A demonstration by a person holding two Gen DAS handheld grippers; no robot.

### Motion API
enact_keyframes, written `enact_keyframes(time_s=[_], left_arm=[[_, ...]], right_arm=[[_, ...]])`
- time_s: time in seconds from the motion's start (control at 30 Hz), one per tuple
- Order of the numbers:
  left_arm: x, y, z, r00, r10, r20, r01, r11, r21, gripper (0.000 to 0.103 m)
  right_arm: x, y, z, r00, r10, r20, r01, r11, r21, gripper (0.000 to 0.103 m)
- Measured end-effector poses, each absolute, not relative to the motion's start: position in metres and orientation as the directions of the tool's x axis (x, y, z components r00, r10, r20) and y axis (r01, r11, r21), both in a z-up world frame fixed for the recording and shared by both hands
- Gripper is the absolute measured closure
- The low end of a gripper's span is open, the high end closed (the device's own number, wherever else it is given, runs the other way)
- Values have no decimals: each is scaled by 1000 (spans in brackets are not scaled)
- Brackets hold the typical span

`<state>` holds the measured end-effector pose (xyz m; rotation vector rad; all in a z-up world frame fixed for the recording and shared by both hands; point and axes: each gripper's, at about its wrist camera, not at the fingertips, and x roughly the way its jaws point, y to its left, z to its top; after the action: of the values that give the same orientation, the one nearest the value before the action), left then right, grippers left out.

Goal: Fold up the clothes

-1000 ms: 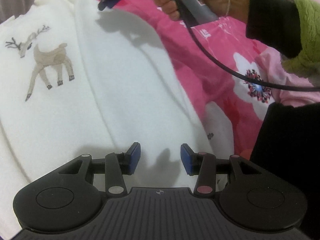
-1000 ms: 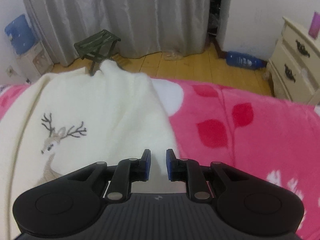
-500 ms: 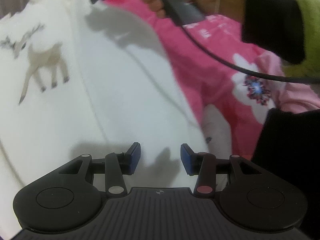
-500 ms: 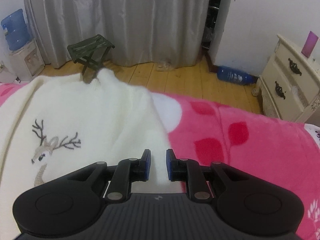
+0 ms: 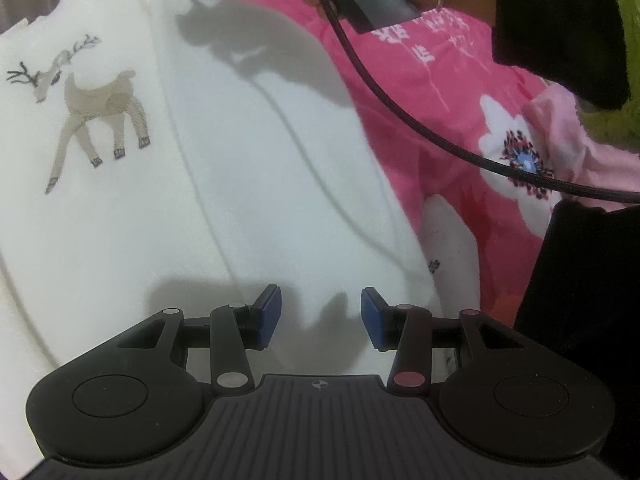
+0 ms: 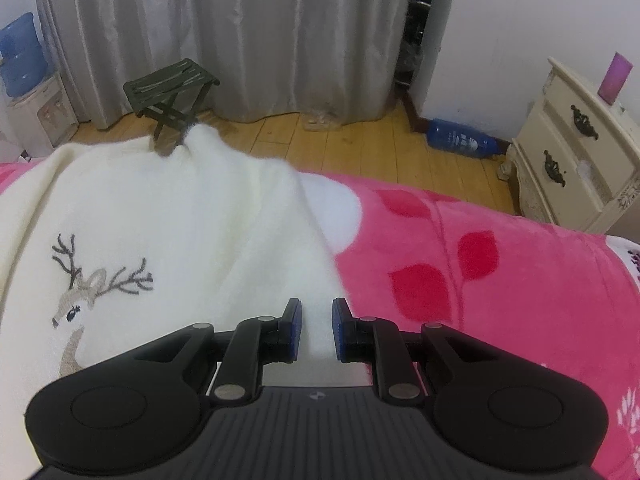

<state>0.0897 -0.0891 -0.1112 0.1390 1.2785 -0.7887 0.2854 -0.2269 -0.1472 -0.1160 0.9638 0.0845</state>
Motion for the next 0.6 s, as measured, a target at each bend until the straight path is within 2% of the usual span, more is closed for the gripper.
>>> enact_keyframes(time_s=[0.33, 0.5, 0.6], left_arm=[[96, -86, -121, 59, -444, -894, 567, 752, -336, 59], [100, -87, -112, 91, -410, -908, 568, 770, -291, 59], [105, -83, -93, 105, -375, -921, 590, 769, -246, 60]], right_arm=[[273, -204, -163, 590, 1, -808, -205, 968, -148, 85], [280, -221, -144, 627, 52, -778, -115, 993, -26, 85], [268, -234, -142, 650, 106, -753, -139, 990, 19, 85]])
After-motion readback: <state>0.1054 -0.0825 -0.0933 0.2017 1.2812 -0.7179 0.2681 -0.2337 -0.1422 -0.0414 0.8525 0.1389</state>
